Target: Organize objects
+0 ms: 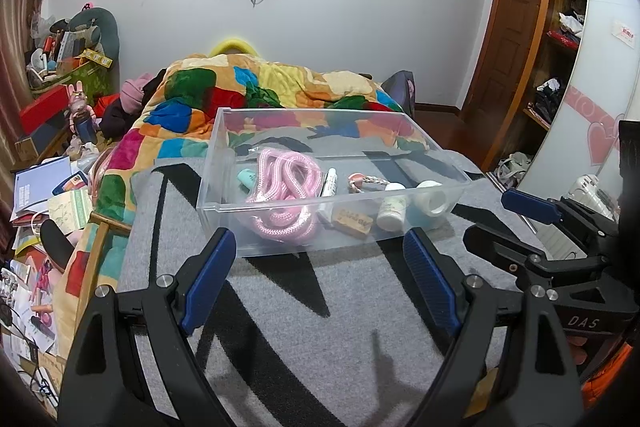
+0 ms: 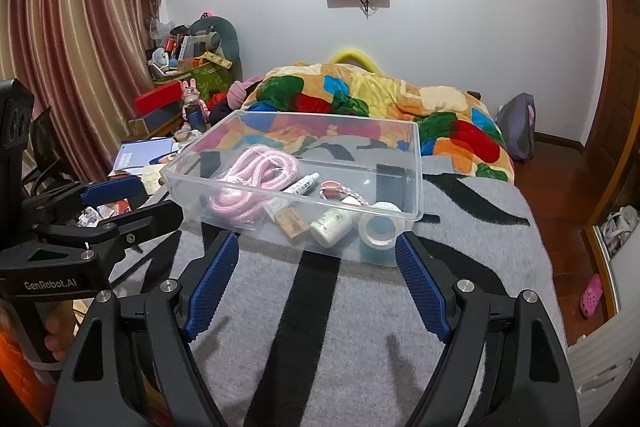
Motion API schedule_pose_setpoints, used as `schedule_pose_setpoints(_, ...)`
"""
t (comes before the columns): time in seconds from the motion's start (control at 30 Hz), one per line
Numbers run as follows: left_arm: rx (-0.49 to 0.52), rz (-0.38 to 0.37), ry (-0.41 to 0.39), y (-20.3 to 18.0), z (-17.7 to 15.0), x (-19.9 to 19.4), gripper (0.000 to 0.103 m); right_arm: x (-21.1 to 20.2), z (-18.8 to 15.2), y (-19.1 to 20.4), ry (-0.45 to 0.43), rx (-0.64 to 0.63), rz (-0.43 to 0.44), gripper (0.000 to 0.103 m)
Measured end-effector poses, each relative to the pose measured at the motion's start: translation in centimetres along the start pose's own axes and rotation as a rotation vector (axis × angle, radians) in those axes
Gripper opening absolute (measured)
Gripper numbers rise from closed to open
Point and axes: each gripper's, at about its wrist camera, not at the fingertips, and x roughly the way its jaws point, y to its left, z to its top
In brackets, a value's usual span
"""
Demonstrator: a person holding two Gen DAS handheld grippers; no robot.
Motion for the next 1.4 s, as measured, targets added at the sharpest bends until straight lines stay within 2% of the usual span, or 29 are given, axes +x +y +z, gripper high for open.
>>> schedule_pose_setpoints(1.4, -0.008, -0.027, 0.007, -0.25, -0.16, -0.08, 0.087, 0.03, -0.16, -0.09, 0.003, -0.002, 0.002, 0.079)
